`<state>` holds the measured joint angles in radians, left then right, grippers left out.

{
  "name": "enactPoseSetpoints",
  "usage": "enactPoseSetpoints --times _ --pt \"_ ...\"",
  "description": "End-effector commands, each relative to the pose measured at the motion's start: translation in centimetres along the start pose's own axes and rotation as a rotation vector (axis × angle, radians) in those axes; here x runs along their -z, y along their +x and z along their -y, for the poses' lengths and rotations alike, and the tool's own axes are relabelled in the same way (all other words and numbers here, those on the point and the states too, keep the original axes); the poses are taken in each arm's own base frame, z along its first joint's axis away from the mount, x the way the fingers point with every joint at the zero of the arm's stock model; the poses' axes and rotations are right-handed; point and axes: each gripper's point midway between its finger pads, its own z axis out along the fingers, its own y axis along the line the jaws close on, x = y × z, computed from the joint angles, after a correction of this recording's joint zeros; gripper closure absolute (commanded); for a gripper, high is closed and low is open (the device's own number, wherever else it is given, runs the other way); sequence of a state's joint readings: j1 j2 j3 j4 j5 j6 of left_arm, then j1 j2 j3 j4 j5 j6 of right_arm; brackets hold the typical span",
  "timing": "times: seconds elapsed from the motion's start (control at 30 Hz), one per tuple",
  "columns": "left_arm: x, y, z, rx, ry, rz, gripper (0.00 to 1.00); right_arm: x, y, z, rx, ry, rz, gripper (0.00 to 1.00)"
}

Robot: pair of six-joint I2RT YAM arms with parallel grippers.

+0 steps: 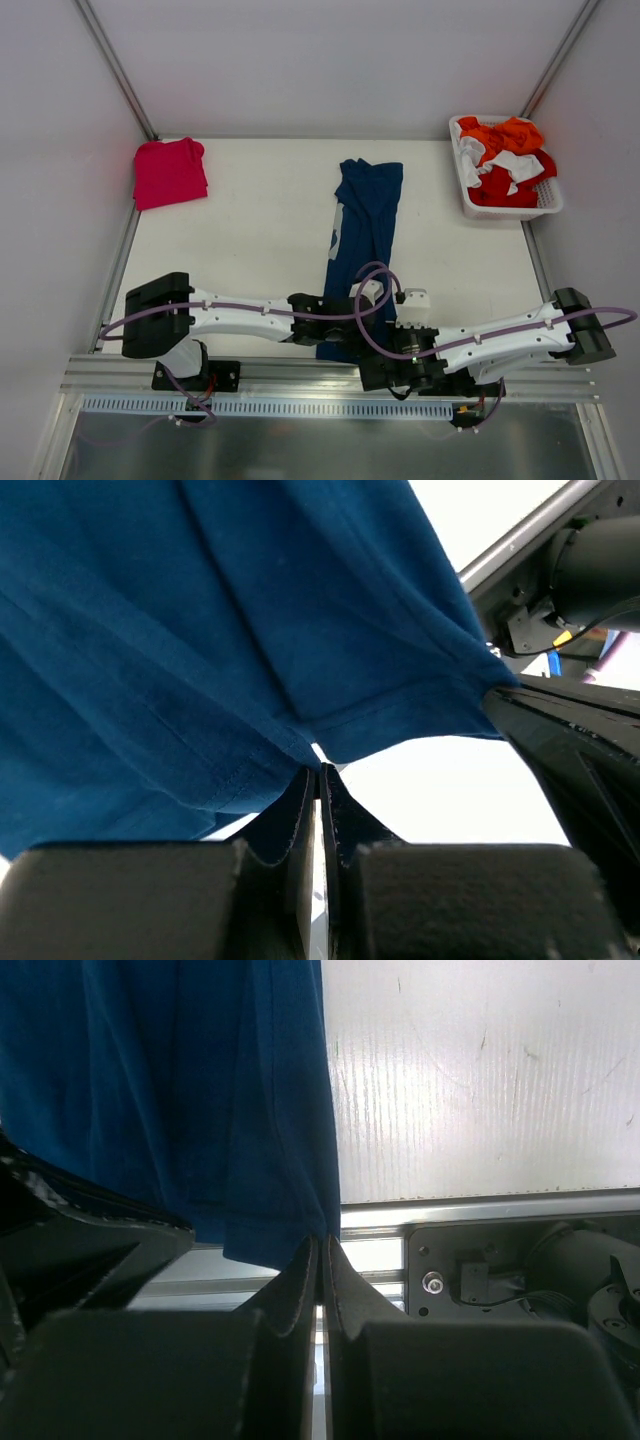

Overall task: Fold and stack the t-shirts
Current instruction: Rotate the tshirt 90 degrees

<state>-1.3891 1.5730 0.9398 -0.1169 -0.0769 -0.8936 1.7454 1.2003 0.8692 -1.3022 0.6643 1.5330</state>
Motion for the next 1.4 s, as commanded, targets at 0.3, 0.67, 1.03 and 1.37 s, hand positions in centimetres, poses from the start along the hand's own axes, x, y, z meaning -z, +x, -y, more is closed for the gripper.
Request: enactPoseSetpoints --times 0.3,0.67,1.03,1.37 --pt "-1.0 1.7 4.4 -0.065 0.125 -0.050 1.00 0.5 -1.4 4.8 0.102 0.146 0.034 0.99" --pt "-1.7 4.9 7.4 -0.127 0.225 -0.114 1.00 0.7 -1.5 4.5 0.111 0.148 0.037 1.00" --pt "-2.8 4.0 7.4 -0.215 0.212 -0.056 0.99 0.9 -1.6 4.1 0.119 0.145 0.034 1.00" --pt "-3.5 3.6 7.9 -0.272 0.246 -0.023 0.08 0.9 -1.5 4.2 0.122 0.151 0.031 0.99"
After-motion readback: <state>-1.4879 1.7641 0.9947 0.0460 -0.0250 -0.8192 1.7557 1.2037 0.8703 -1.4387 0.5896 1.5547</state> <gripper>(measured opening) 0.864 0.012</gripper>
